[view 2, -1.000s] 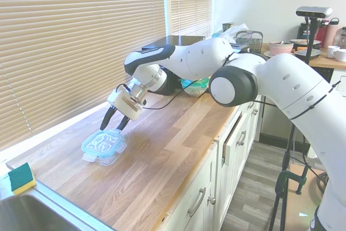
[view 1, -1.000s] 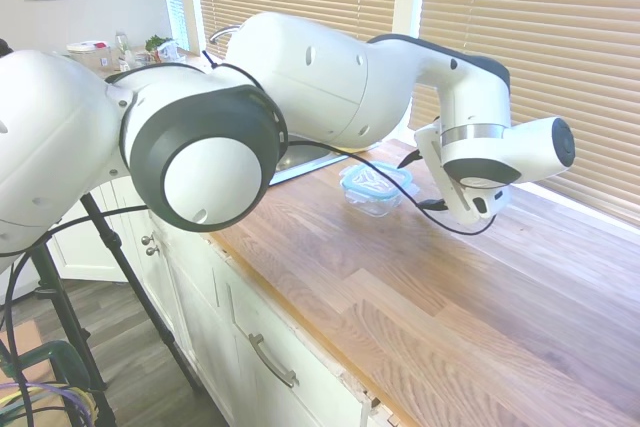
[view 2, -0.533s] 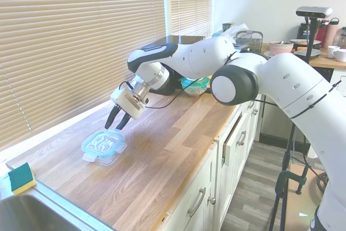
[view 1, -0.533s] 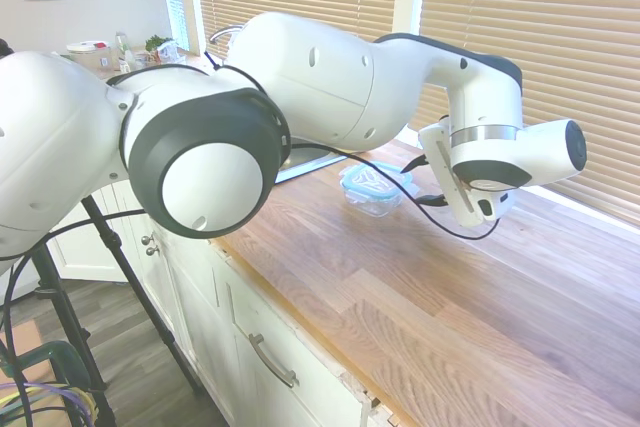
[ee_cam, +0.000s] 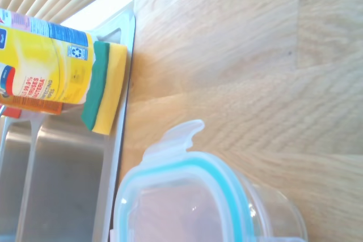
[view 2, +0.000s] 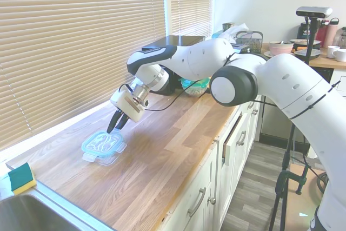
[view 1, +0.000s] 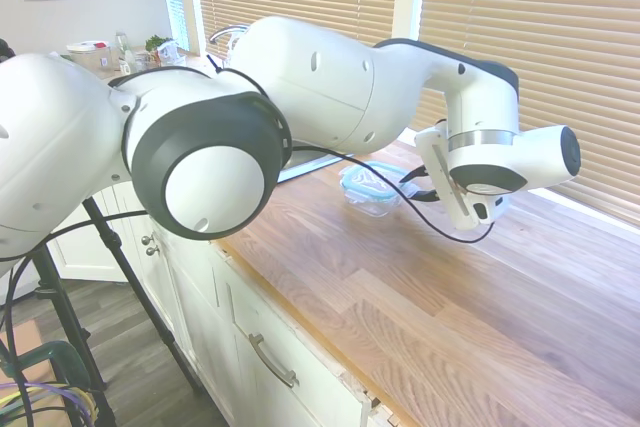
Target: Uncover the lid of the food container
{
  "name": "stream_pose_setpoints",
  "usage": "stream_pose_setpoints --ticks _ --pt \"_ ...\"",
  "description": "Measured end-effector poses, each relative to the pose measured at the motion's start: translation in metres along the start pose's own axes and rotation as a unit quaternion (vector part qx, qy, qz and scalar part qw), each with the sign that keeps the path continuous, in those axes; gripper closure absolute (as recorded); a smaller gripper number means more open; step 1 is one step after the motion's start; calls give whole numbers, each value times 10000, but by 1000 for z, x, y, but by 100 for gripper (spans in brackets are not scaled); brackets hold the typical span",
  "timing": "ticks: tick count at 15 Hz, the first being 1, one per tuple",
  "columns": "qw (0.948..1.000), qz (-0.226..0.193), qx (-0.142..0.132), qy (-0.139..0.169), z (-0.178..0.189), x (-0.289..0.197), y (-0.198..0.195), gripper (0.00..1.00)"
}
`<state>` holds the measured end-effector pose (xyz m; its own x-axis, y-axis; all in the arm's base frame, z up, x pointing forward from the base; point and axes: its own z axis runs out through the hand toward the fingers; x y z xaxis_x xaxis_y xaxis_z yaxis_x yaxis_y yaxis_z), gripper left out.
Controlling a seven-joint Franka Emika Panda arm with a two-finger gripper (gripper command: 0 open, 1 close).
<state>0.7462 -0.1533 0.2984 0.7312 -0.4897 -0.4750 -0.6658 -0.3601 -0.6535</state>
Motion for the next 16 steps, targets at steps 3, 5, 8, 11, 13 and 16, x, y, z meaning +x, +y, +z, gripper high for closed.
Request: stream_pose_setpoints --ticks 3,5,8,11,13,16 --pt "10000 -76 -32 1 -2 -4 -4 100" --pt "9999 -123 -91 32 -5 -10 -9 100" --pt "9994 -265 -186 155 -14 -31 -22 100" --pt "9985 -391 -277 258 -22 -57 -31 100" --pt "9979 -482 -302 293 -25 -75 -35 100" --pt "9959 -735 -389 356 -29 -119 -51 100"
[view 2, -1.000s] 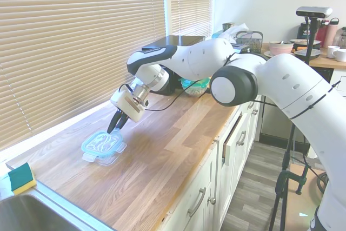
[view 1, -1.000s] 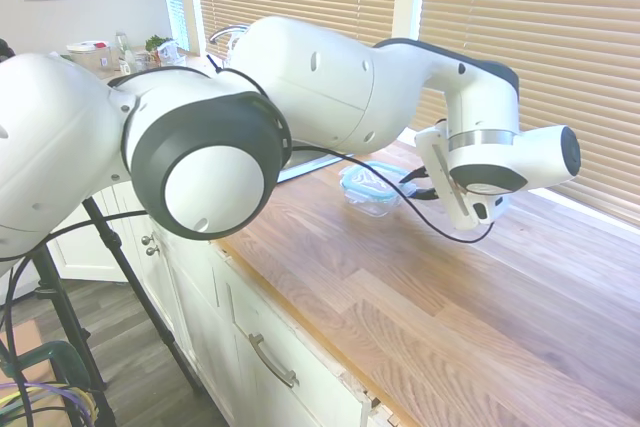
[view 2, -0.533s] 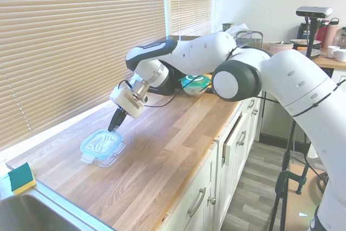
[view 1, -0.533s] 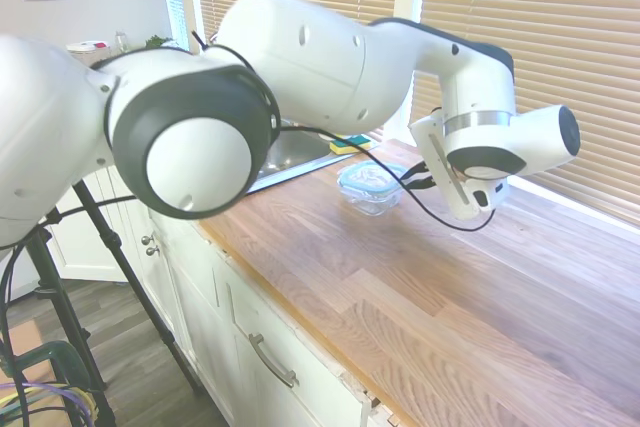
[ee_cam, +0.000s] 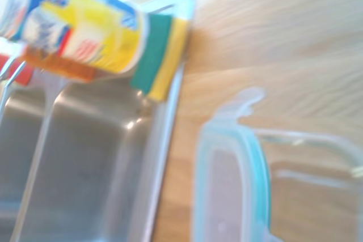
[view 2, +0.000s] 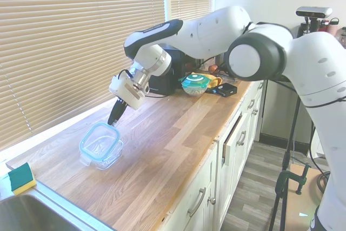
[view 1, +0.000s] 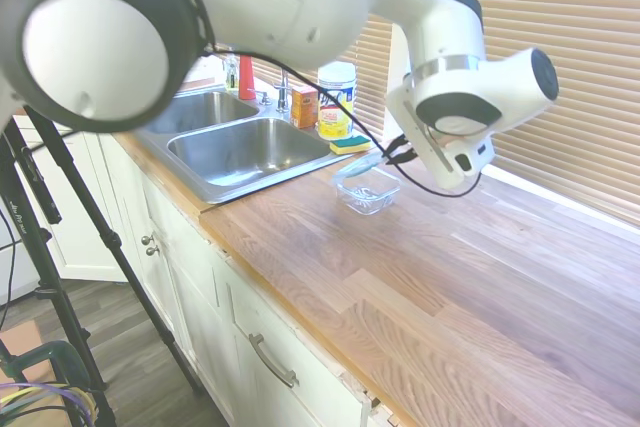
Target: Uncover the lid of the food container
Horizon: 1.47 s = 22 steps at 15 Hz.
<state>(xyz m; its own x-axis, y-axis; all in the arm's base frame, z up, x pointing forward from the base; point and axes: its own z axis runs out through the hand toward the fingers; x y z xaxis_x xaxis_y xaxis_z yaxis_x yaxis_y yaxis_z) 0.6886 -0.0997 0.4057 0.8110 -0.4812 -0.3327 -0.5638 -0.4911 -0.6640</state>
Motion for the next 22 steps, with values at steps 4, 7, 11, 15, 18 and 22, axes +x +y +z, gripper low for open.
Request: stream_pose_setpoints --ticks 4,7,11,15,18,22 --pt "9991 -344 -222 64 2 -65 -31 100" --pt "9977 -531 -431 25 23 -100 -40 100" --pt "9920 -916 -855 154 42 -140 -50 100" --pt "9706 -1551 -1604 907 58 -180 -66 100" --pt "9434 -2070 -2151 1447 81 -217 -80 100" --pt "9008 -2678 -2871 1854 144 -273 -68 100"
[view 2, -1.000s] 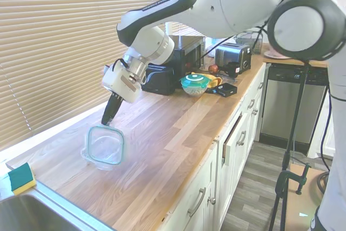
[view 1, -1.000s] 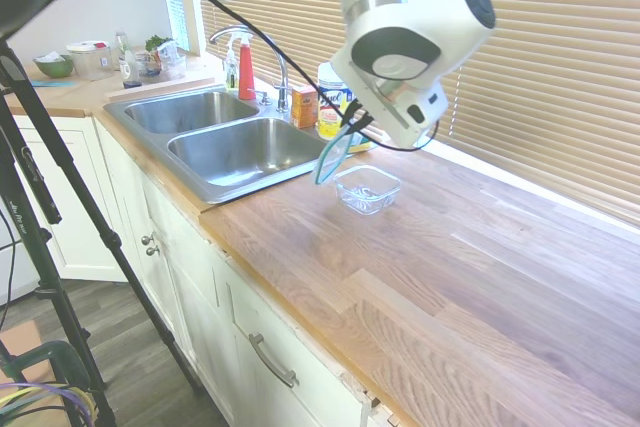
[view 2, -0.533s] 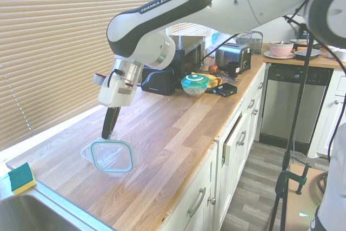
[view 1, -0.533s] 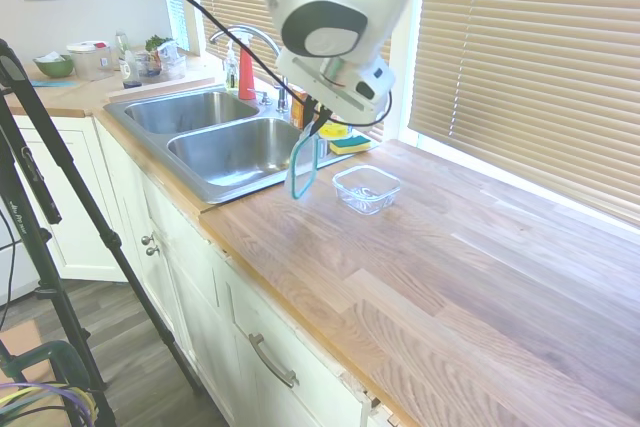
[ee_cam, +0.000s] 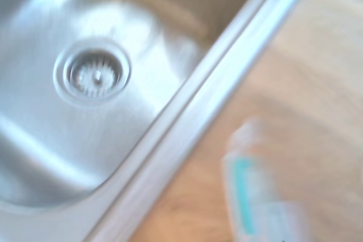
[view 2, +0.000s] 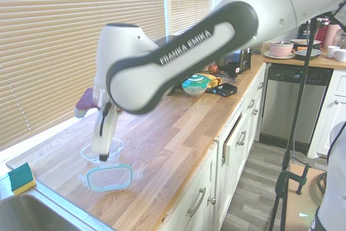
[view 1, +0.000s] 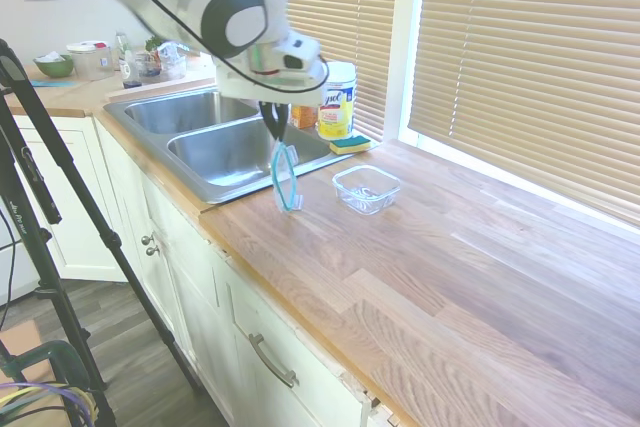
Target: Uncover the lid of the food container
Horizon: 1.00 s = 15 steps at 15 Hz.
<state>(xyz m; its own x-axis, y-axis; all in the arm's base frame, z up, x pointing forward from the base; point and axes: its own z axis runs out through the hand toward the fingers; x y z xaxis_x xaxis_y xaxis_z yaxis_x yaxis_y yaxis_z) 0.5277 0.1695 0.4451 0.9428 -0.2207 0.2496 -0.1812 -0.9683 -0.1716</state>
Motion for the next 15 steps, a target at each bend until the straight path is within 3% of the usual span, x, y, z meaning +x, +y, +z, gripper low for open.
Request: stream_pose_setpoints --ticks 8,12,15 --pt "9970 -269 -547 -470 72 -74 7 100" --pt "9961 -188 -584 -630 99 -85 10 100" --pt "9973 -59 -478 -546 88 -81 7 100"
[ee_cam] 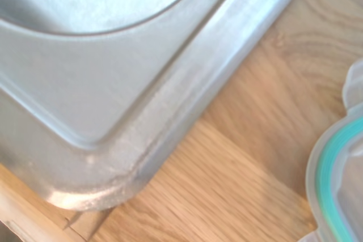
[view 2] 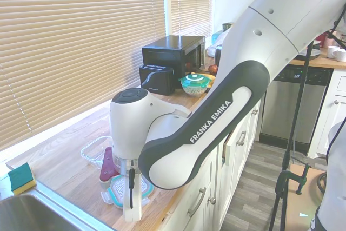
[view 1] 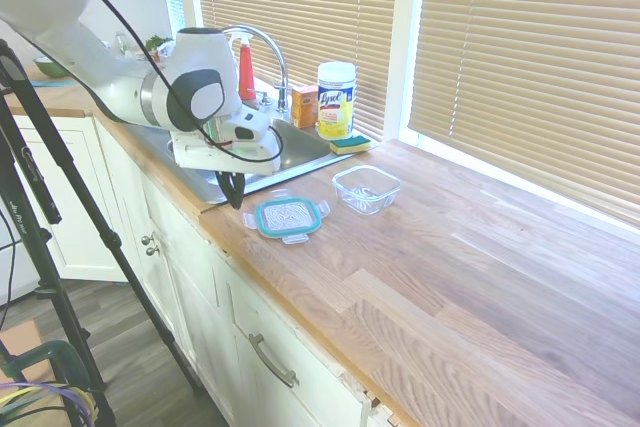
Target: Uncover the lid of the food container
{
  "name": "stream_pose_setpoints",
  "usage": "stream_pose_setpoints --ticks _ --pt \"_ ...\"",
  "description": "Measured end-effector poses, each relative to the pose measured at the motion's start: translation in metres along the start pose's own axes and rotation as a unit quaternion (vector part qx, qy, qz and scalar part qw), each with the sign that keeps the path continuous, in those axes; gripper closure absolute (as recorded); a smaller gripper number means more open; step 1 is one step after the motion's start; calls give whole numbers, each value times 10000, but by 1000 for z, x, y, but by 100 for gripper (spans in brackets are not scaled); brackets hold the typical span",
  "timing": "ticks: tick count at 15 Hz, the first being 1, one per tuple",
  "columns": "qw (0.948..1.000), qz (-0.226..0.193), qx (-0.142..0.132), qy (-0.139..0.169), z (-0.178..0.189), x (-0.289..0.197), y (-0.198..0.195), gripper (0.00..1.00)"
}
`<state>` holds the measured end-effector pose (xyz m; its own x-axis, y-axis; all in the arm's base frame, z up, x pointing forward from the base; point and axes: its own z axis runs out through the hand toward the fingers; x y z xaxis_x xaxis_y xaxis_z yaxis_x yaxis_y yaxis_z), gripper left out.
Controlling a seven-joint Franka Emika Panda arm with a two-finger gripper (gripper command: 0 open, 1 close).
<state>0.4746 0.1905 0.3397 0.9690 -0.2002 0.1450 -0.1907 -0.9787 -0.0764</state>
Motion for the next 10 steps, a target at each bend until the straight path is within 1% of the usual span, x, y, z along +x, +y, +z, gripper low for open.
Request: stream_pose_setpoints --ticks 2,3,5,7,8,10 --pt "9998 96 83 139 -22 3 -2 100" --pt "9995 222 84 196 -34 3 -2 100" --pt "9977 624 20 256 -60 2 -1 100" --pt "9932 1069 -117 443 -93 5 8 100" --pt "9898 1273 -197 611 -110 6 16 0" --pt "9814 1632 -371 943 -137 4 26 0"
